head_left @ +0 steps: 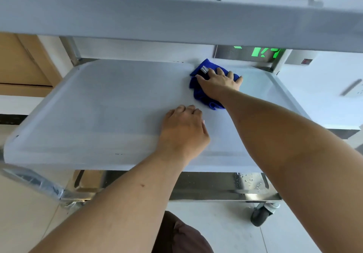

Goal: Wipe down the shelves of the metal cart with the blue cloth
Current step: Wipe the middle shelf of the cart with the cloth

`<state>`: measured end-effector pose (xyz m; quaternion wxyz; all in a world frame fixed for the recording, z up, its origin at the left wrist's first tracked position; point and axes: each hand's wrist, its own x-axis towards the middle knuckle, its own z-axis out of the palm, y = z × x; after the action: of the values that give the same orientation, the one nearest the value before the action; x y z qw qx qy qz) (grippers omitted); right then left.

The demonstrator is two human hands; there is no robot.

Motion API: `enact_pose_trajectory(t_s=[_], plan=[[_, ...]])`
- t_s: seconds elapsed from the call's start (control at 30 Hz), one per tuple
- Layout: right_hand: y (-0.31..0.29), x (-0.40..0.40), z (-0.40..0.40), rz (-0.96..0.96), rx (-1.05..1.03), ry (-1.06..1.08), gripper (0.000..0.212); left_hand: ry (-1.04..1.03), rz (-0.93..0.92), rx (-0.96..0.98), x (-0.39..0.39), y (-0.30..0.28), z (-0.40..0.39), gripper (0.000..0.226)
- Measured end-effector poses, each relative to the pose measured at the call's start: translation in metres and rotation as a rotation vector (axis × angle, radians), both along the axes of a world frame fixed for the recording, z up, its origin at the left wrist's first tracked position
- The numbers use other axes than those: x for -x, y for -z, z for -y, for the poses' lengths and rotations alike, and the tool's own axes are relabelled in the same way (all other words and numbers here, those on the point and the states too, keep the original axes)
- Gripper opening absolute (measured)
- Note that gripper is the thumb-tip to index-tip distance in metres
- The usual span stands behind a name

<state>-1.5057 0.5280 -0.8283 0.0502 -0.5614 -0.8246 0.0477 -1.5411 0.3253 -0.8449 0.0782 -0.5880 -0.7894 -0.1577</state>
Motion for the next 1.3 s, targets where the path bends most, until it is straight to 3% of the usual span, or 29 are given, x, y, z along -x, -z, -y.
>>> enact_pose_trajectory(t_s=[0.33, 0.63, 0.8, 1.0, 1.07, 1.3], plan=[[0.003, -0.061, 0.084, -0.039, -0.031, -0.009, 0.065, 0.02, 0.053, 0.02, -0.004, -0.013, 0.009, 0.025], [0.005, -0.115, 0.159, -0.068, -0.011, 0.032, 0.066, -0.023, 0.118, 0.121, -0.006, -0.025, 0.009, 0.033], [0.009, -0.146, 0.178, -0.122, -0.013, 0.052, 0.072, -0.059, 0.1, 0.221, -0.007, -0.028, 0.006, 0.063], [0.008, -0.187, 0.185, -0.142, -0.001, 0.13, 0.071, -0.144, 0.012, 0.362, -0.03, -0.047, -0.004, 0.058], [0.008, -0.195, 0.188, -0.152, 0.002, 0.177, 0.069, -0.082, -0.031, 0.319, -0.048, -0.049, -0.009, 0.053], [0.006, -0.228, 0.163, -0.108, 0.006, 0.318, 0.065, 0.205, 0.094, 0.21, -0.119, -0.036, -0.038, 0.047]])
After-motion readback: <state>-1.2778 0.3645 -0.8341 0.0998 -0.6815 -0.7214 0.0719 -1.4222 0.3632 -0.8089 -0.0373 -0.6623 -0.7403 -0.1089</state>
